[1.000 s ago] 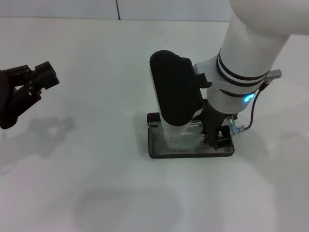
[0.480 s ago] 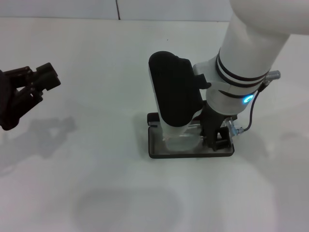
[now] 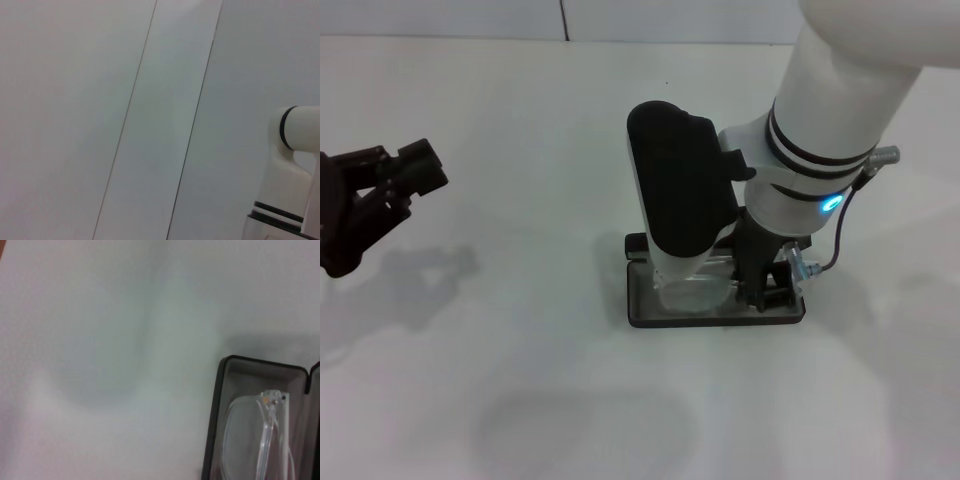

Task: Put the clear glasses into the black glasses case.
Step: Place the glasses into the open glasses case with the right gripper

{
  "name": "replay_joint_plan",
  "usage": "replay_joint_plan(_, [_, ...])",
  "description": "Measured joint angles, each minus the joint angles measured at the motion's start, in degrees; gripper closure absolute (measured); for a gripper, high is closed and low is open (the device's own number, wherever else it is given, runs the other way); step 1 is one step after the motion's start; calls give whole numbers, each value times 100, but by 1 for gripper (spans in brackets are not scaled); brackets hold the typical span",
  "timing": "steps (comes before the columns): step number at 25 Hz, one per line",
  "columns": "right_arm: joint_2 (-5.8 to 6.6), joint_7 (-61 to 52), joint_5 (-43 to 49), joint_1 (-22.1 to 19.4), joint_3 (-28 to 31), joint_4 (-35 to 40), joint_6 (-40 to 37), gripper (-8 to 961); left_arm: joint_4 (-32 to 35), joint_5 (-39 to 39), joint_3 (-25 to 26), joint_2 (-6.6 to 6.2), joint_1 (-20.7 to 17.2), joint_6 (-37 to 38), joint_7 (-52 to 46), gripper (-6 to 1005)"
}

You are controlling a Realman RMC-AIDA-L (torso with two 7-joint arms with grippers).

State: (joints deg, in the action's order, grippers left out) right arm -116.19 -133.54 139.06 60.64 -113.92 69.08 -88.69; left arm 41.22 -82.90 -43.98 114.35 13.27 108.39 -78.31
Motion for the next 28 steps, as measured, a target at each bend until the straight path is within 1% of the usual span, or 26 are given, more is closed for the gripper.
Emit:
replay_joint_plan(21, [0, -71, 2, -3, 18, -77, 119, 856, -4, -7, -17, 16, -26, 24, 15, 796])
replay_joint_plan(26, [0, -81, 35, -6, 8, -76, 126, 827, -7, -6, -11, 17, -33, 24, 17, 794])
replay_joint_plan(28, [0, -84, 44, -7, 5, -67, 130, 791, -8, -6, -8, 17, -37, 24, 18, 793])
